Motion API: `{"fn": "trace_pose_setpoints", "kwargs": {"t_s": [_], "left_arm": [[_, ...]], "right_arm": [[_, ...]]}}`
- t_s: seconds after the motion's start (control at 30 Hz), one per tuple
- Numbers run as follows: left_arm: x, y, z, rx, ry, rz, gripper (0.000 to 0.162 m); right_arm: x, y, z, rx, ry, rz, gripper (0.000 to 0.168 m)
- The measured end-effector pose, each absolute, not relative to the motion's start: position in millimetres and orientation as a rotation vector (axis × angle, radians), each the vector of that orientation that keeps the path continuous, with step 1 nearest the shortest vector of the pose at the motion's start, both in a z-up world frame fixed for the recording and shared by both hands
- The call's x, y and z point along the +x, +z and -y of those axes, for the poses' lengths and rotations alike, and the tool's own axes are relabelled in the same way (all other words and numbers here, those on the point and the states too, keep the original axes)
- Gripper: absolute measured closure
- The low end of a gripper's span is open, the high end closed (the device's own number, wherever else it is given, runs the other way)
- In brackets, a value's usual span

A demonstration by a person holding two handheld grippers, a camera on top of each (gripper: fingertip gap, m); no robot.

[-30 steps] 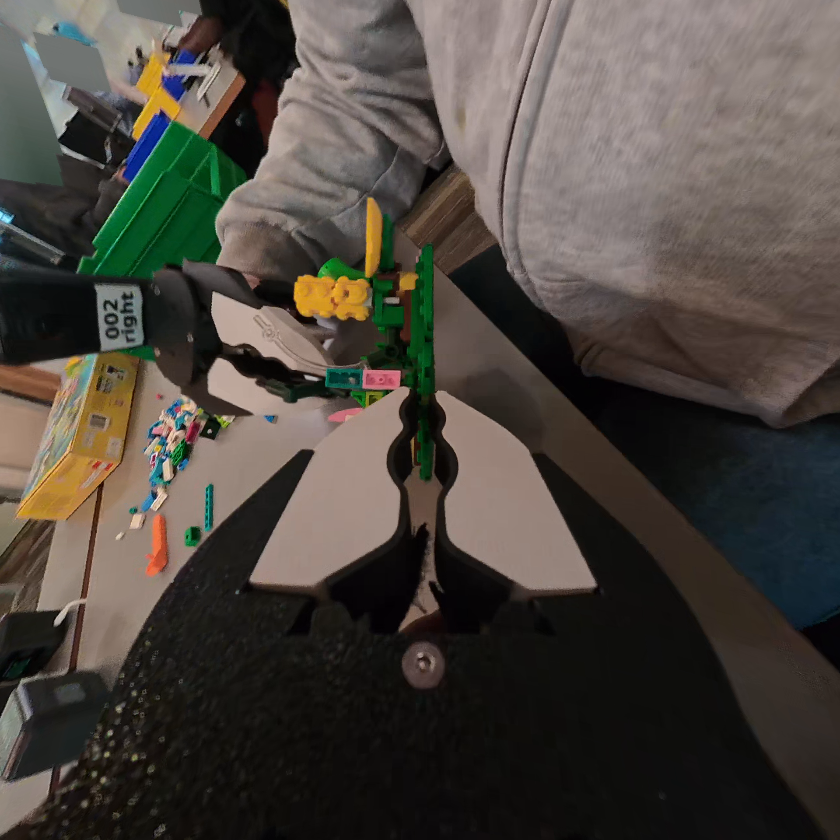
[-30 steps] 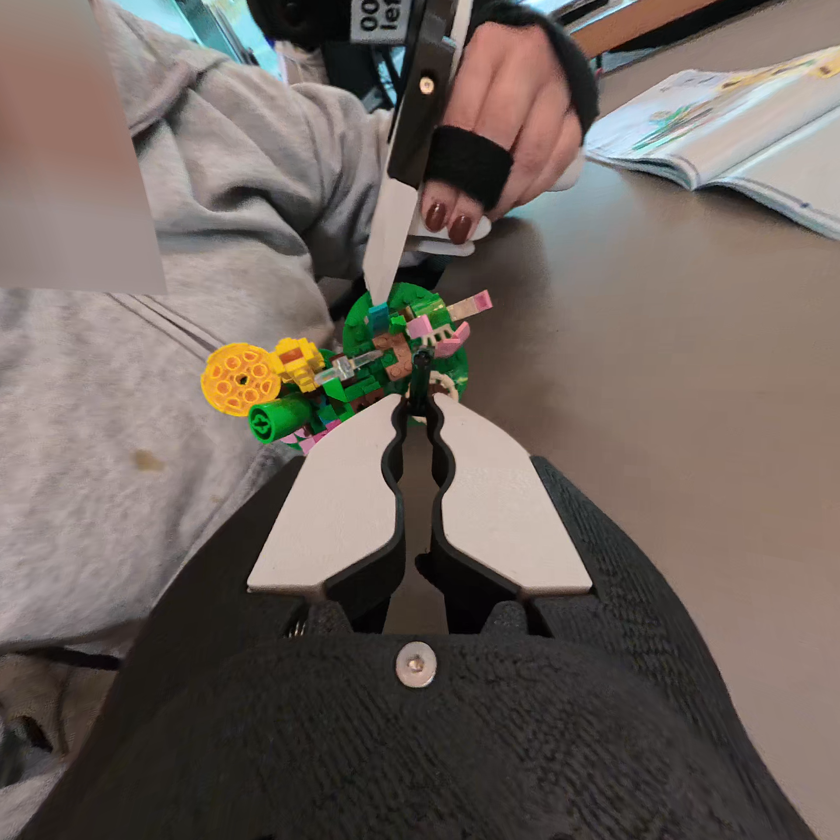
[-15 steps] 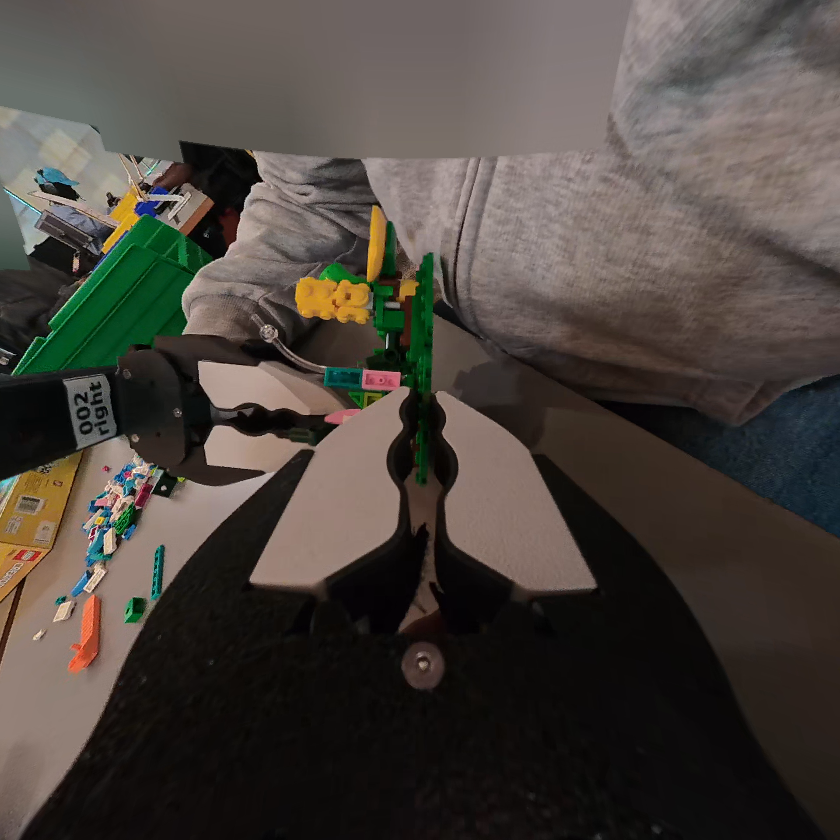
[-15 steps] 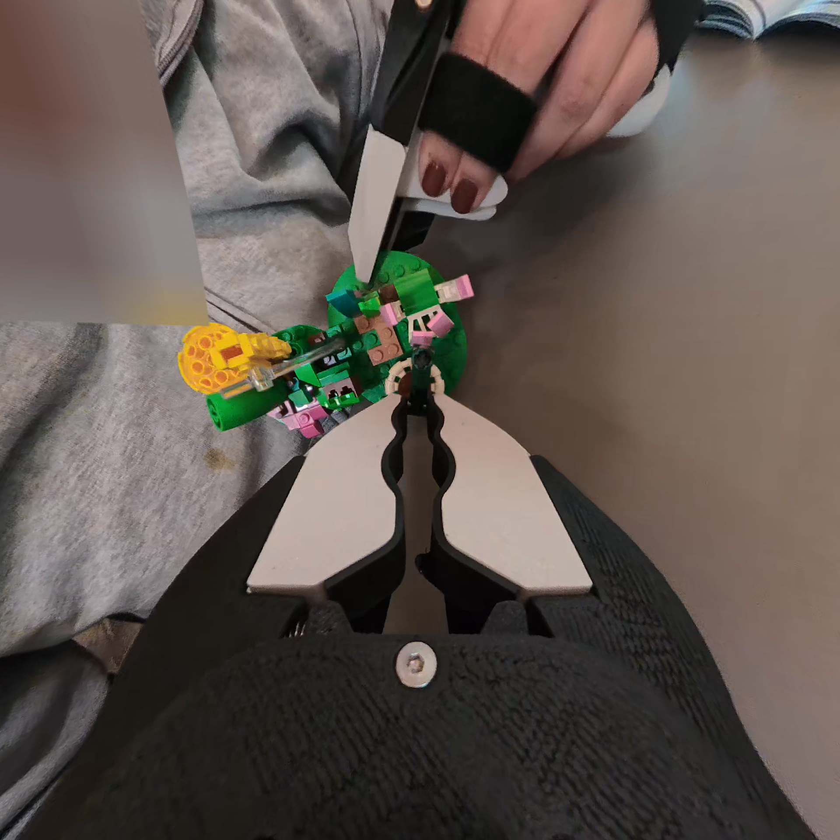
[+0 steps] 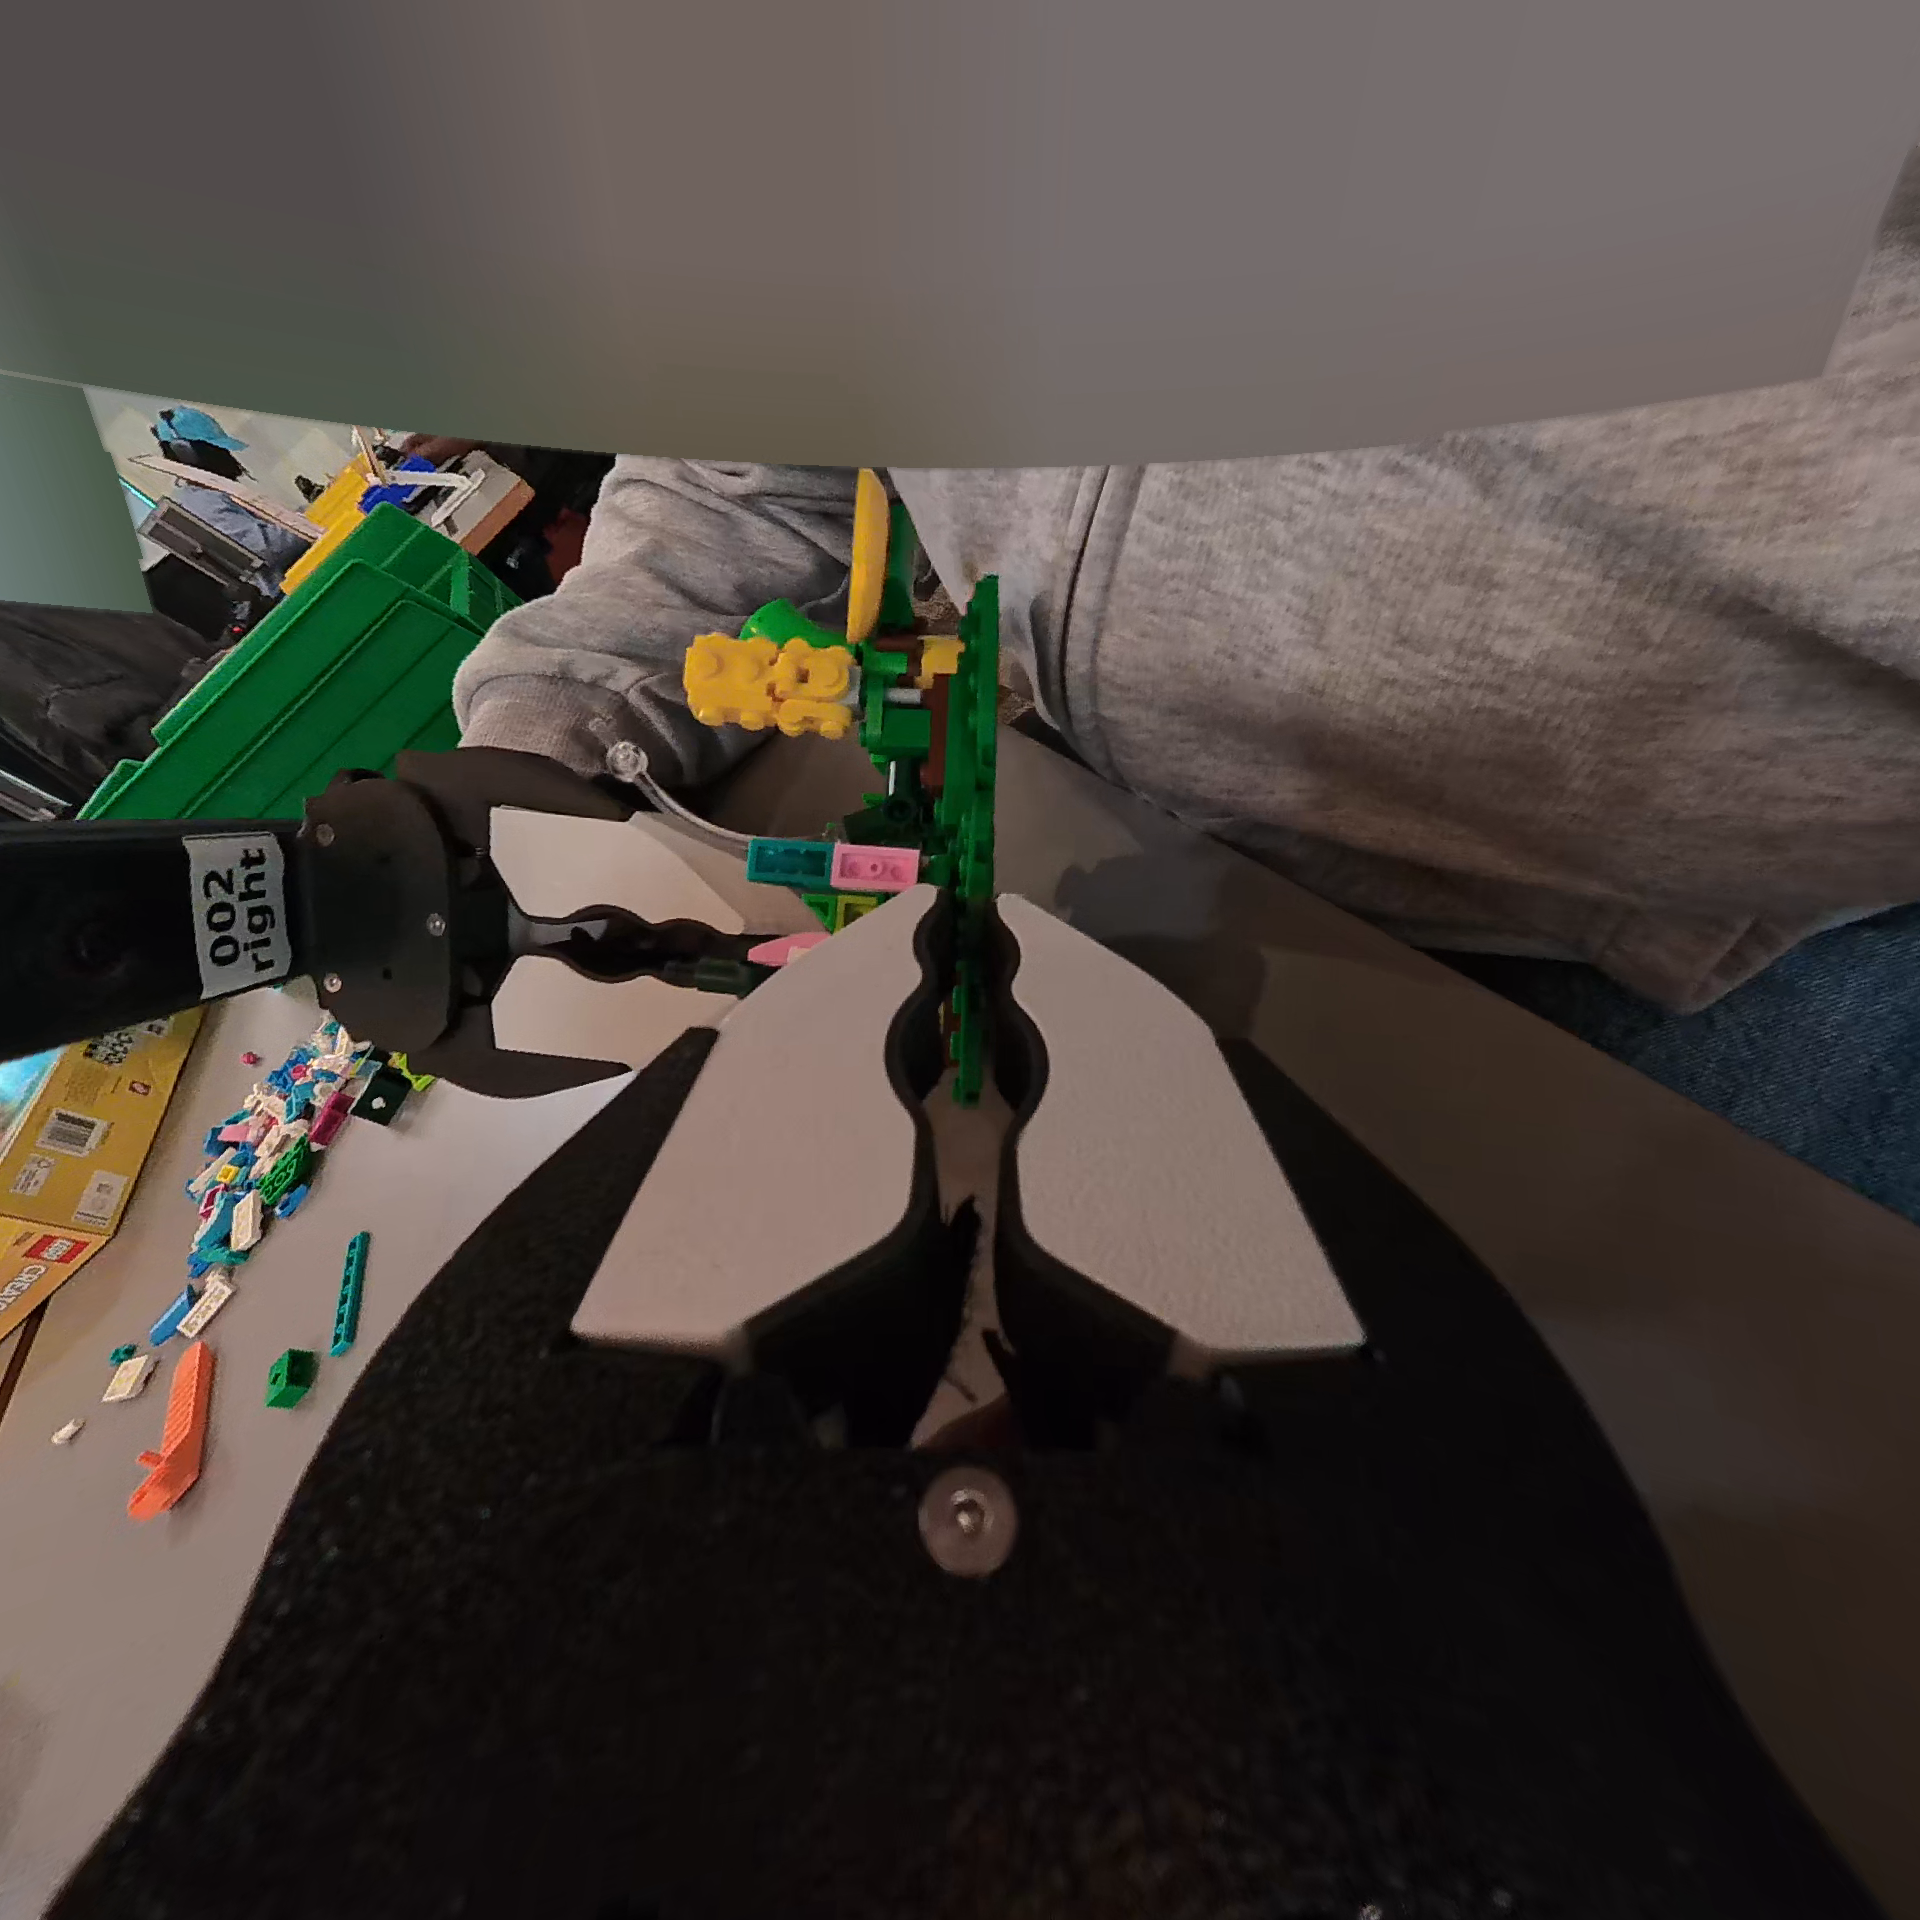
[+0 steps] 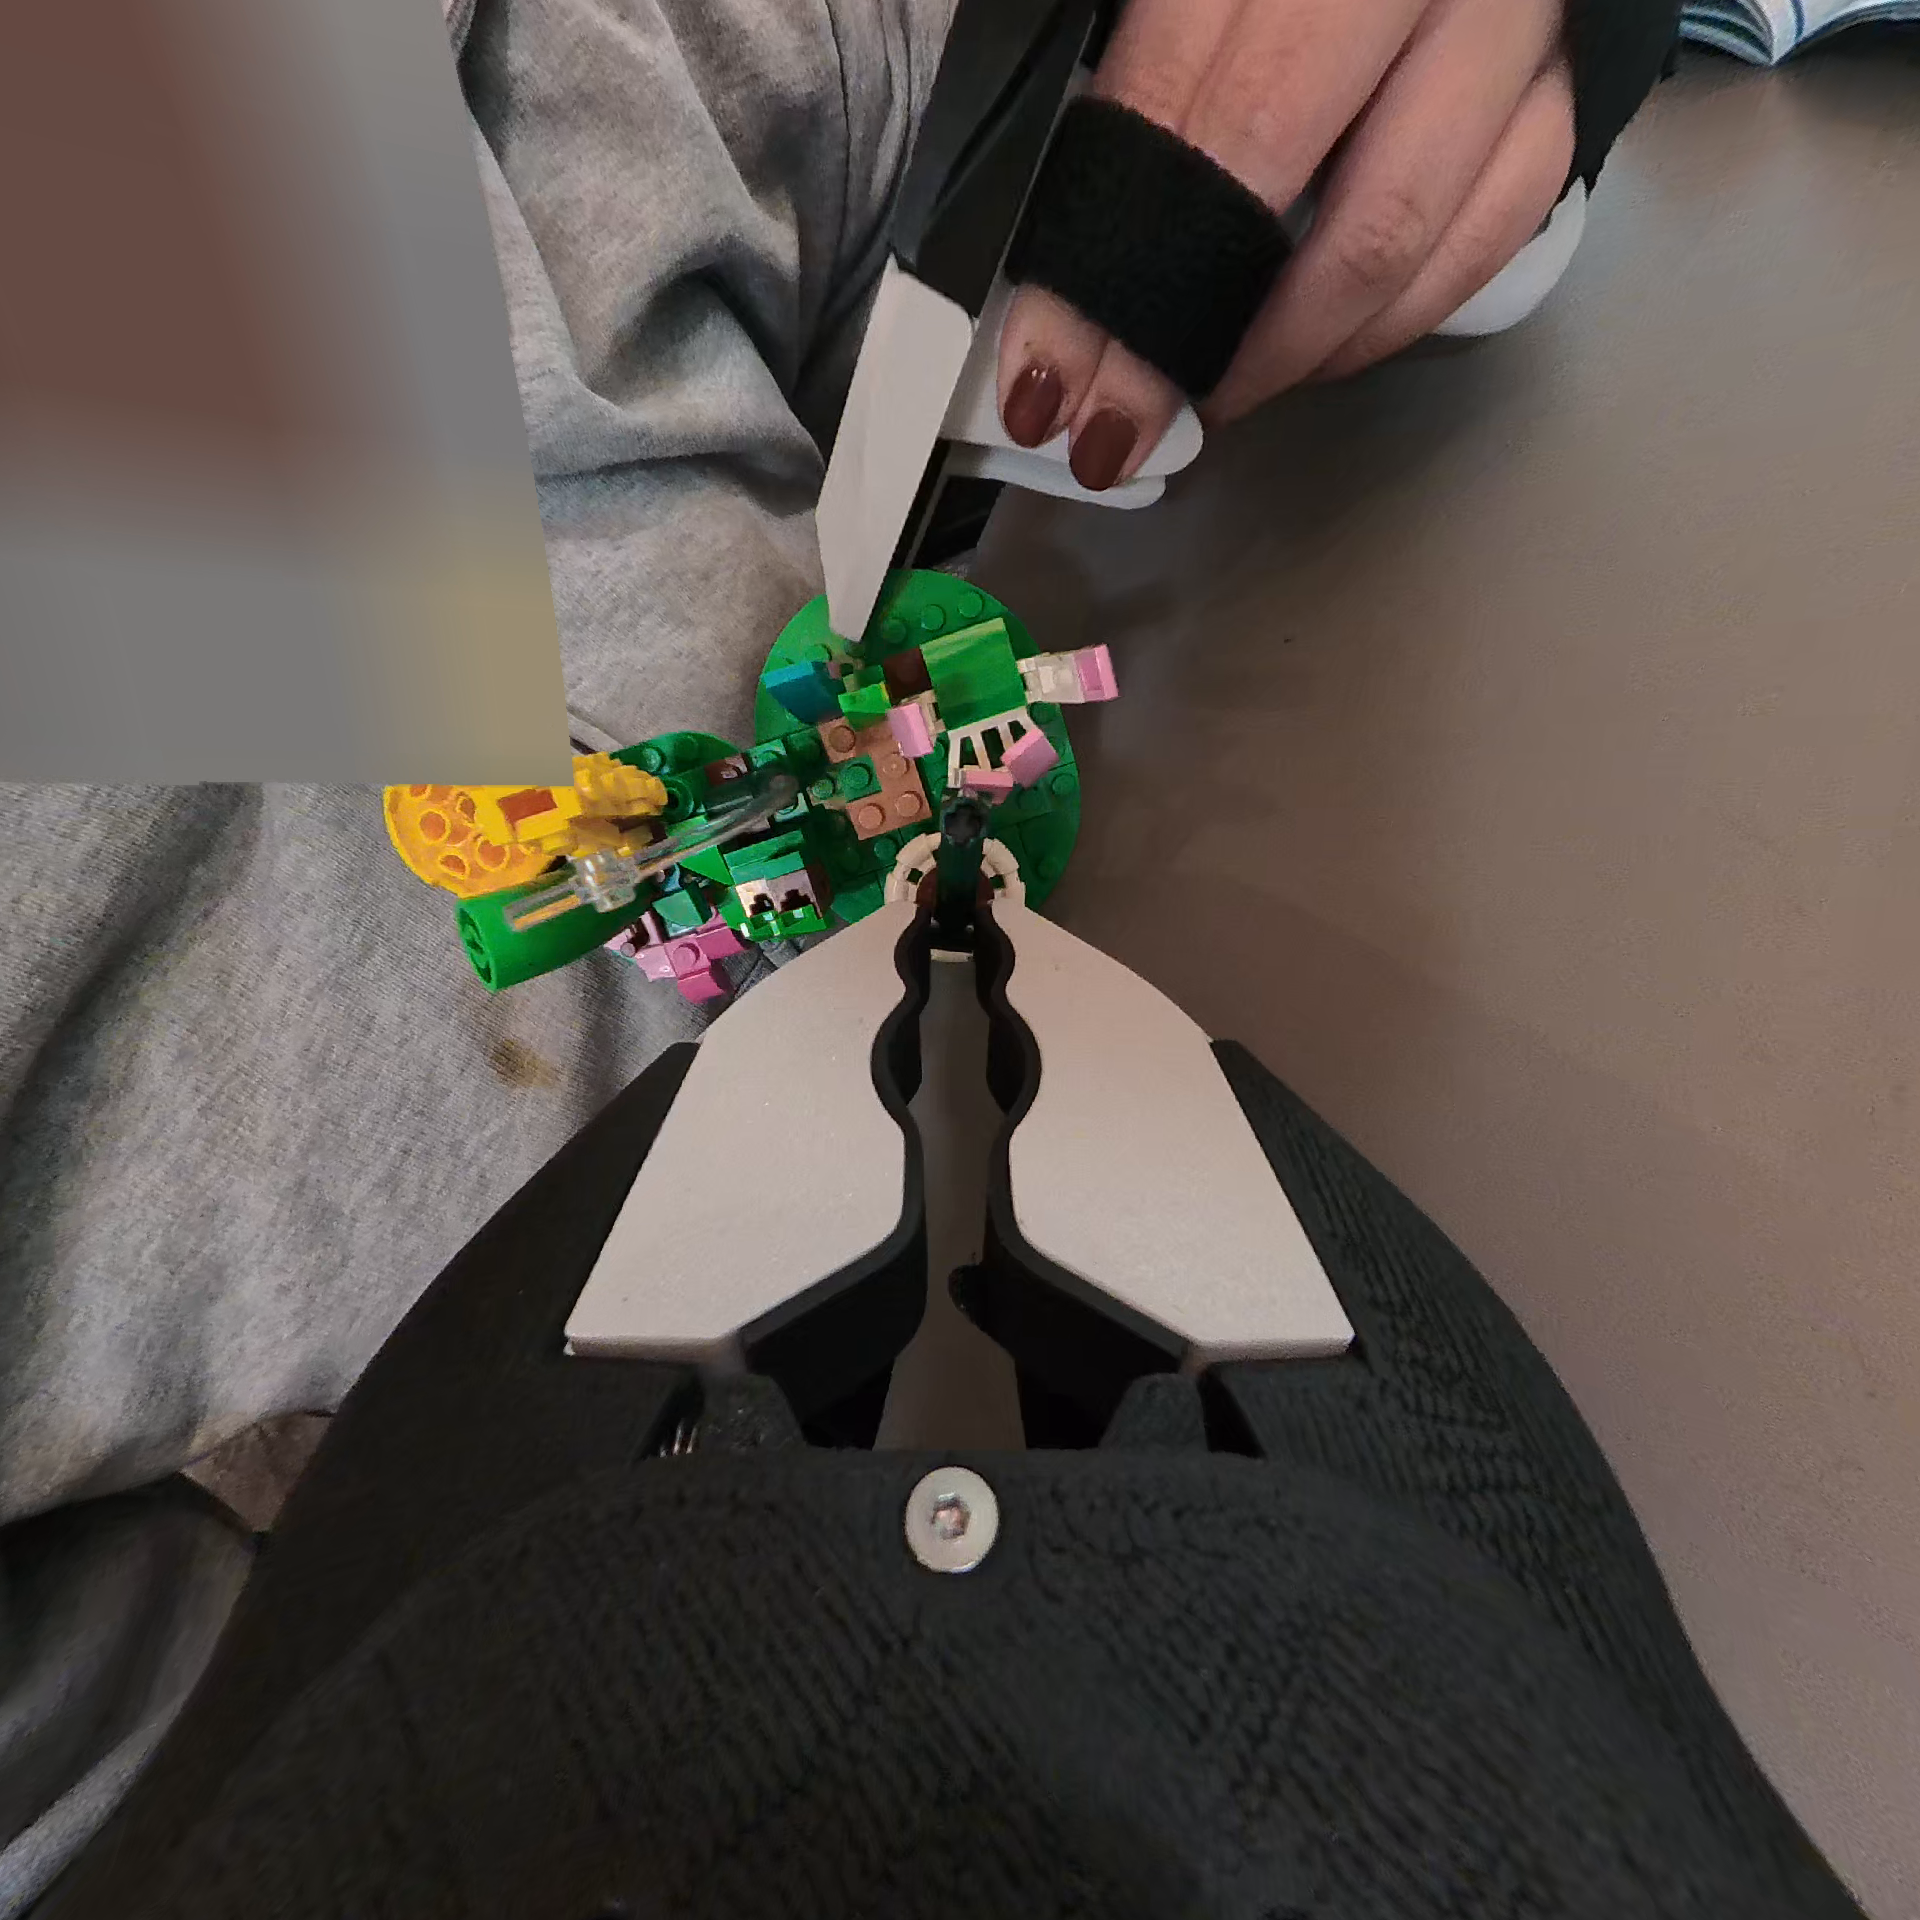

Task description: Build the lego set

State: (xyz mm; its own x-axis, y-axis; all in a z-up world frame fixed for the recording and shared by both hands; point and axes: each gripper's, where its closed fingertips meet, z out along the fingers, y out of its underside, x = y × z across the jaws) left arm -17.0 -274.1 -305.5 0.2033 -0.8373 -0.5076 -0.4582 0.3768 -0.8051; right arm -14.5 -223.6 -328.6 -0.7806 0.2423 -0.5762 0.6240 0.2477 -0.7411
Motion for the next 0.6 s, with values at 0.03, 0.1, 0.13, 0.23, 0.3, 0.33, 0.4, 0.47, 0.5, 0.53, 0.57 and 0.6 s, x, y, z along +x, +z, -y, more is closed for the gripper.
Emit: {"fn": "trace_pose_setpoints", "kwargs": {"t_s": [0.03, 0.1, 0.13, 0.23, 0.3, 0.33, 0.4, 0.47, 0.5, 0.53, 0.57, 0.6], "left_arm": [[-17.5, -305.4, 273.7, -1.252, -0.387, -1.428, 0.158], [-18.7, -305.3, 272.9, -1.252, -0.365, -1.423, 0.158], [-19.4, -305.3, 272.7, -1.251, -0.353, -1.42, 0.158], [-21.1, -305.6, 272.4, -1.252, -0.32, -1.417, 0.157], [-21.9, -305.7, 272.2, -1.252, -0.301, -1.416, 0.157], [-22.5, -305.7, 271.8, -1.252, -0.287, -1.416, 0.157], [-23.3, -305.7, 271.1, -1.252, -0.263, -1.416, 0.157], [-22.7, -305.8, 270.9, -1.251, -0.244, -1.413, 0.156], [-21.9, -306.3, 271.2, -1.249, -0.234, -1.416, 0.156], [-21.1, -307.2, 271.7, -1.248, -0.226, -1.421, 0.156], [-20.3, -309.1, 272.5, -1.25, -0.221, -1.432, 0.157], [-19.9, -311.4, 273.0, -1.252, -0.214, -1.442, 0.157]], "right_arm": [[-14.7, -328.7, 223.5, 0.798, -1.546, -2.186, 0.162], [-15.0, -328.9, 223.3, 0.803, -1.55, -2.194, 0.162], [-15.0, -329.0, 223.2, 0.803, -1.553, -2.201, 0.162], [-13.9, -329.4, 223.4, 0.794, -1.555, -2.223, 0.162], [-12.8, -329.7, 223.9, 0.785, -1.551, -2.226, 0.162], [-12.2, -329.9, 224.0, 0.779, -1.548, -2.229, 0.162], [-11.0, -330.2, 224.2, 0.765, -1.545, -2.242, 0.162], [-9.7, -330.1, 224.3, 0.746, -1.548, -2.264, 0.162], [-8.7, -329.8, 224.5, 0.731, -1.551, -2.276, 0.162], [-7.4, -329.4, 224.6, 0.712, -1.555, -2.29, 0.161], [-5.8, -328.8, 224.7, 0.69, -1.561, -2.304, 0.162], [-4.3, -328.1, 224.8, 0.669, -1.568, -2.318, 0.161]]}}
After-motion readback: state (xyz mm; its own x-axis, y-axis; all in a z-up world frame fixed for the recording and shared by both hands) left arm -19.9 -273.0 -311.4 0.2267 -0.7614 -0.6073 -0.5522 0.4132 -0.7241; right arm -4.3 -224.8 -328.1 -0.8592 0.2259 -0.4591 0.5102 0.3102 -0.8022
